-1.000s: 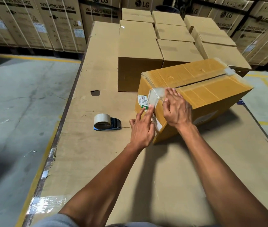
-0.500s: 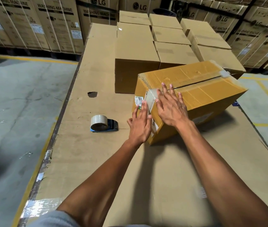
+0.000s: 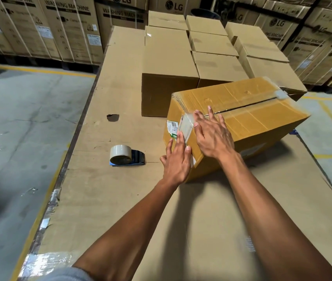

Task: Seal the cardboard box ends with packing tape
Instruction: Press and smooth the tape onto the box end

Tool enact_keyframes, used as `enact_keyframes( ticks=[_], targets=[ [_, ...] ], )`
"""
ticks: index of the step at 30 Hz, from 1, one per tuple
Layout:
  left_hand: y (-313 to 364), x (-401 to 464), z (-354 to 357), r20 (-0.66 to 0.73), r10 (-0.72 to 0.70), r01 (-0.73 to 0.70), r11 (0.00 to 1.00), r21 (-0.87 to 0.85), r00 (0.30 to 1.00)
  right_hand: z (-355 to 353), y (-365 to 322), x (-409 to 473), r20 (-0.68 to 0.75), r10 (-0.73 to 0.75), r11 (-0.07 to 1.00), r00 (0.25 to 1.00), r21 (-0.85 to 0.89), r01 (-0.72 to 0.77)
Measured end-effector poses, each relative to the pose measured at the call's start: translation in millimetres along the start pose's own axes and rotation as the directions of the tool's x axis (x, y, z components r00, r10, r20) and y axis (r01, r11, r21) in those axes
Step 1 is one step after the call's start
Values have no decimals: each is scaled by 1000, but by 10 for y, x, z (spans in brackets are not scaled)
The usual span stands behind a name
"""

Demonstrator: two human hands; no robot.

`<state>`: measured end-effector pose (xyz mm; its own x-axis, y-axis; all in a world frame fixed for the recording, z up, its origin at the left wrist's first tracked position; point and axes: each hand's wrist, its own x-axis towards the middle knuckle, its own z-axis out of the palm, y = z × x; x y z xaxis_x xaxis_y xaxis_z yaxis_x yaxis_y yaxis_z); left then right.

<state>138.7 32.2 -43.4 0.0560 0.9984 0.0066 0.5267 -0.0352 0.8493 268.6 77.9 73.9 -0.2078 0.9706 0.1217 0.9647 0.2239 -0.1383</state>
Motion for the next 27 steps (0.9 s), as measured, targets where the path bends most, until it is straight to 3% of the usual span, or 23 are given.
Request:
enact_keyframes(
  ticks=[5,7,14,18,21,24,27],
  targets=[
    [237,52,-31,-132,98,-104,994,-33,986,9,10,-70,-56,28,1000,998,2,-28],
    [318,62,3,-125,123,-131,990,-54,984,29,-14,-111,-101,100,995,990,5,-100],
    [78,-42,-88,-19,26,-24,998,64,999,77,-152,-190,-209,263,965,942,58,-256],
    [333,-5,-285,-122,179,-178,984,23,976,-37,-94,-185,-148,210,964,966,197,-180],
    [610,51,-329,-120,351,-346,936,58,929,-161,78,-200,-183,202,925,962,357,-126],
    [641,98,-307,-23,490,-468,844,262,871,-157,328,-265,-269,274,958,923,160,-237],
    [491,138,-351,56,600,-565,714,414,798,-87,528,-345,-207,364,931,908,99,-351]
  ],
)
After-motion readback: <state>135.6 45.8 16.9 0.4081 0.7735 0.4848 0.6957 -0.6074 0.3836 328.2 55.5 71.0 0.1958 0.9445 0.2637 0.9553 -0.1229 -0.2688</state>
